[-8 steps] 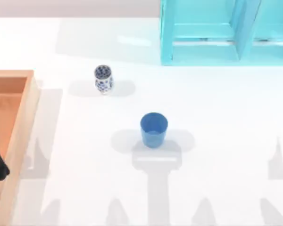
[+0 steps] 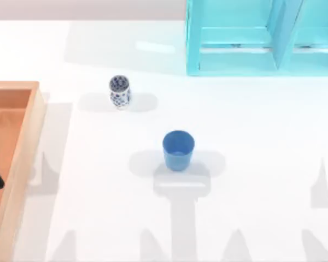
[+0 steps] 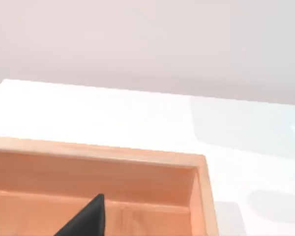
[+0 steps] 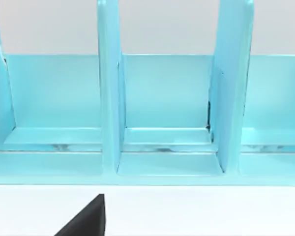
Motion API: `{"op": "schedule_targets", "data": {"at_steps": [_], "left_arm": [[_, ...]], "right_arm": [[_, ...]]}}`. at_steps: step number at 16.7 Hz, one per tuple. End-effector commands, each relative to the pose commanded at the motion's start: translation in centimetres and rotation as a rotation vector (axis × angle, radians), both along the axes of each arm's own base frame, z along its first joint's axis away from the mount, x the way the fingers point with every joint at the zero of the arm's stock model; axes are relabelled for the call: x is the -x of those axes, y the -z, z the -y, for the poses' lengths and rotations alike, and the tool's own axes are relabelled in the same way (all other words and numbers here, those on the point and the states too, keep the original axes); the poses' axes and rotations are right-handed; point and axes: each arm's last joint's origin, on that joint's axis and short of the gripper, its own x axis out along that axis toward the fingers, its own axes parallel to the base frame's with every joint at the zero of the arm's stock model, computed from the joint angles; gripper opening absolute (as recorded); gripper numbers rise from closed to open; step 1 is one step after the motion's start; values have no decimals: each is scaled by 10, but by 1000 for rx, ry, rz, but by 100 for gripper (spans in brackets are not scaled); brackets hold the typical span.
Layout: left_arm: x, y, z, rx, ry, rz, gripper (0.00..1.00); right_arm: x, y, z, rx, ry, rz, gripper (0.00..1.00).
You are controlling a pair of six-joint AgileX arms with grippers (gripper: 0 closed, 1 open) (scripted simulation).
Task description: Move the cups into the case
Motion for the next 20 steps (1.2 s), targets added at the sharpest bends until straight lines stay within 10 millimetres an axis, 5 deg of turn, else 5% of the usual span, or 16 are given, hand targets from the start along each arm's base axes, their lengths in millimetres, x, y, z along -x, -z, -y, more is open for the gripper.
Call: {"op": "schedule_targets", "data": {"at_steps": [4, 9, 15, 20], "left_arm": [[-30, -57, 1, 87, -29, -218, 100], [-133, -107, 14, 145, -82, -600, 100], [-264, -91, 63, 98, -105, -979, 100], [-321, -63, 125, 17, -50, -1140, 100]], "right_arm": [[0, 0, 0, 0, 0, 0, 100], [0, 0, 0, 0, 0, 0, 100], [0, 0, 0, 0, 0, 0, 100], [0, 0, 0, 0, 0, 0, 100]]}}
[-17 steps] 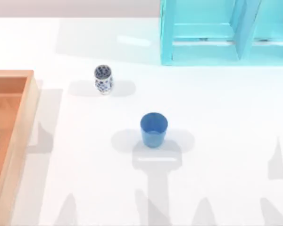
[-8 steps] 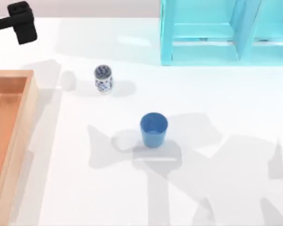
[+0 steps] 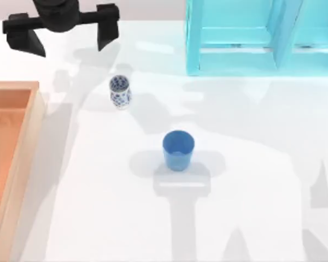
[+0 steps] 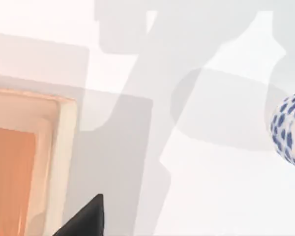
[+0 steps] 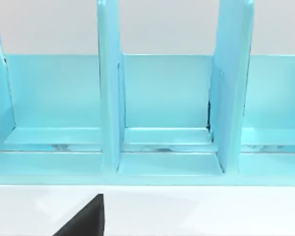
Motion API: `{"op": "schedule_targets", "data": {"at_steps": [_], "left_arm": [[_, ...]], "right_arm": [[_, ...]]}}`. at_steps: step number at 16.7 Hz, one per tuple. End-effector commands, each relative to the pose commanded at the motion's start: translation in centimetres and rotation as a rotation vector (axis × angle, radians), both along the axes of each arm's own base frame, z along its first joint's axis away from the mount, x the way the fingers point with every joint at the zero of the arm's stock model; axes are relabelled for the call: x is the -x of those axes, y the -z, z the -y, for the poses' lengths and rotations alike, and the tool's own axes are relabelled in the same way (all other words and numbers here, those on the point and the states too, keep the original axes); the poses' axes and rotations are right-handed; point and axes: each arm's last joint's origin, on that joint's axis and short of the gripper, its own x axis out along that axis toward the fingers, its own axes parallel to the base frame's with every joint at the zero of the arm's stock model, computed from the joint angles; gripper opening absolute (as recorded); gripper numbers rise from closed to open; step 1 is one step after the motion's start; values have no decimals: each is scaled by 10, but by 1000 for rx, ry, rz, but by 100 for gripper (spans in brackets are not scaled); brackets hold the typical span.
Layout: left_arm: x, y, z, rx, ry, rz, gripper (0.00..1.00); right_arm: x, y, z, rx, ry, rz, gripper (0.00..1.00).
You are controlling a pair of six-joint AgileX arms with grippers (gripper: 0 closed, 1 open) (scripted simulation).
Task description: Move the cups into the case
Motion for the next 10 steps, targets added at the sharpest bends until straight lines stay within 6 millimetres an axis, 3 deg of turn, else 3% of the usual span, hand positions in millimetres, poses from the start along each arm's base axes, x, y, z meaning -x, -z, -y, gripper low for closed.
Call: {"op": "schedule_targets", "data": {"at_steps": [6, 10], "left_arm": [[-17, 25, 66, -4, 120, -84, 100], [-16, 28, 81, 2, 152, -92, 100]], "right_arm": [[0, 0, 0, 0, 0, 0, 100], [0, 0, 0, 0, 0, 0, 100]]}}
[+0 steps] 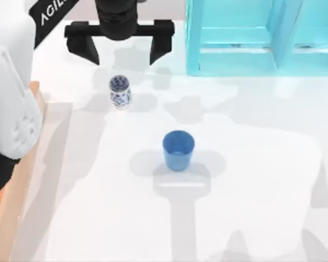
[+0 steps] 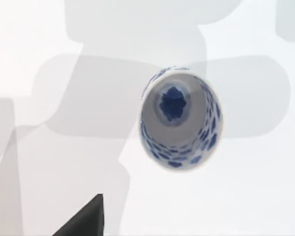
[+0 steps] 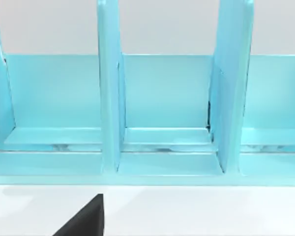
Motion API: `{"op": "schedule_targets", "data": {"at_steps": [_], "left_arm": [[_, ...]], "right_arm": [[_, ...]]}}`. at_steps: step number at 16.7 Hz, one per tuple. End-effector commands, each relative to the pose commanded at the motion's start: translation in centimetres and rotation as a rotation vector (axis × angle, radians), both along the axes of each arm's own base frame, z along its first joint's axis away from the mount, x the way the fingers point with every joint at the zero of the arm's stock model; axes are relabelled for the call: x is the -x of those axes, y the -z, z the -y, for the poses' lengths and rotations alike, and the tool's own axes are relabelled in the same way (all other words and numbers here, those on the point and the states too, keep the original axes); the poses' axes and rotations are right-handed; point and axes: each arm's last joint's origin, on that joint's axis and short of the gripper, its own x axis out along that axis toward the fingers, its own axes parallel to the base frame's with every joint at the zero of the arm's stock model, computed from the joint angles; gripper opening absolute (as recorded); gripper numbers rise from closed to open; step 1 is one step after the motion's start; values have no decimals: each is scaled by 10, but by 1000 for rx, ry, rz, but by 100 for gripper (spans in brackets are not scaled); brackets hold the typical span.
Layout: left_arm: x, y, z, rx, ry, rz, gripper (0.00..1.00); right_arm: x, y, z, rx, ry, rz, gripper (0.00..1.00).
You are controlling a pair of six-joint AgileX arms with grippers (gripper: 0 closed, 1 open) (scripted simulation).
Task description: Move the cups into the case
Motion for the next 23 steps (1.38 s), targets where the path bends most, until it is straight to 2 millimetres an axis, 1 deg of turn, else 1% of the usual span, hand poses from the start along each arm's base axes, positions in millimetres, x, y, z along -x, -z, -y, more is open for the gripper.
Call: {"op": "schedule_targets", "data": {"at_steps": [4, 6, 8, 12, 14, 16, 19, 23], "left_arm": [[-1, 0, -2, 0, -5, 2, 100], [-2, 5, -1, -1, -2, -1, 100], [-6, 22, 0, -2, 0, -4, 100], [-18, 70, 1, 4, 0, 8, 100], [-20, 90, 1, 2, 0, 4, 100], [-20, 98, 0, 0, 0, 0, 100], [-20, 98, 0, 0, 0, 0, 100], [-20, 98, 0, 0, 0, 0, 70]], "right_arm": [[0, 0, 0, 0, 0, 0, 100], [0, 0, 0, 0, 0, 0, 100], [0, 0, 0, 0, 0, 0, 100], [0, 0, 0, 0, 0, 0, 100], [0, 0, 0, 0, 0, 0, 100], [0, 0, 0, 0, 0, 0, 100], [0, 0, 0, 0, 0, 0, 100], [0, 0, 0, 0, 0, 0, 100]]}}
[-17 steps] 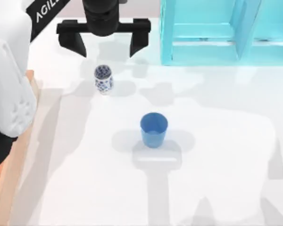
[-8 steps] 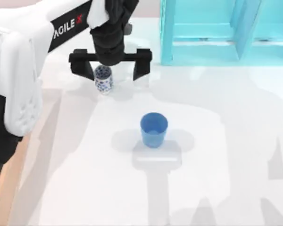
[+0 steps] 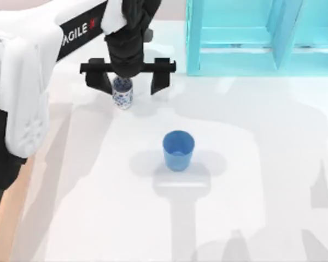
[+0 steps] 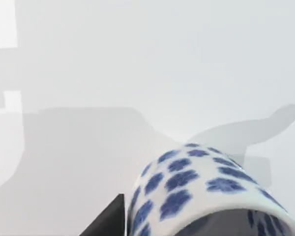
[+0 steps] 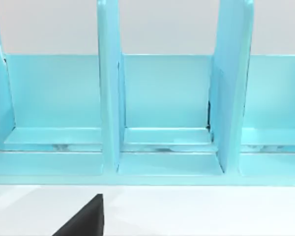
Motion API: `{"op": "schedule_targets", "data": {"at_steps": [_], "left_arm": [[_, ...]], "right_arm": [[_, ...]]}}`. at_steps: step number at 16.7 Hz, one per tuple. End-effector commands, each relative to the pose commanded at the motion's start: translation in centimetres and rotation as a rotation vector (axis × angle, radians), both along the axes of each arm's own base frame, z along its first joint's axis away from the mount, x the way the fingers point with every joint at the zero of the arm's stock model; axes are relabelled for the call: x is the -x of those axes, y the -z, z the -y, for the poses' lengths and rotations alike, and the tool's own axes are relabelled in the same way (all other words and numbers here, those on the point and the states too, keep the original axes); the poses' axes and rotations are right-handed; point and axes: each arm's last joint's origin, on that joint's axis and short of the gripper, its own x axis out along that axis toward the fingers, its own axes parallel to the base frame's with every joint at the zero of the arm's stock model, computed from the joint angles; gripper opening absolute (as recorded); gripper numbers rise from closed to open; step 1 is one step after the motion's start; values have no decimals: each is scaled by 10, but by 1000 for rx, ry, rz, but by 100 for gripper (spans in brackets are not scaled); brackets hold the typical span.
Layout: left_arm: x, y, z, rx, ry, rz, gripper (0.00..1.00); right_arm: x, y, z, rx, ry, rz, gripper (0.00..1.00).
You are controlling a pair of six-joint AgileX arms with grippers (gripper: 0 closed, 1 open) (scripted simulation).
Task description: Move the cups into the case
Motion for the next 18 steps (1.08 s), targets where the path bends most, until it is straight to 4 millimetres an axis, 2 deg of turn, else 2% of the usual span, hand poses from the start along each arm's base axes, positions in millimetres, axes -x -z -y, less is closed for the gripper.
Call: {"op": "schedule_targets", "data": {"at_steps": [9, 18], "left_arm": [[0, 0, 0, 0, 0, 0, 2], [1, 0, 2, 0, 5, 1, 0]], "right_arm": [[0, 0, 0, 0, 0, 0, 100], [0, 0, 0, 0, 0, 0, 100]]}}
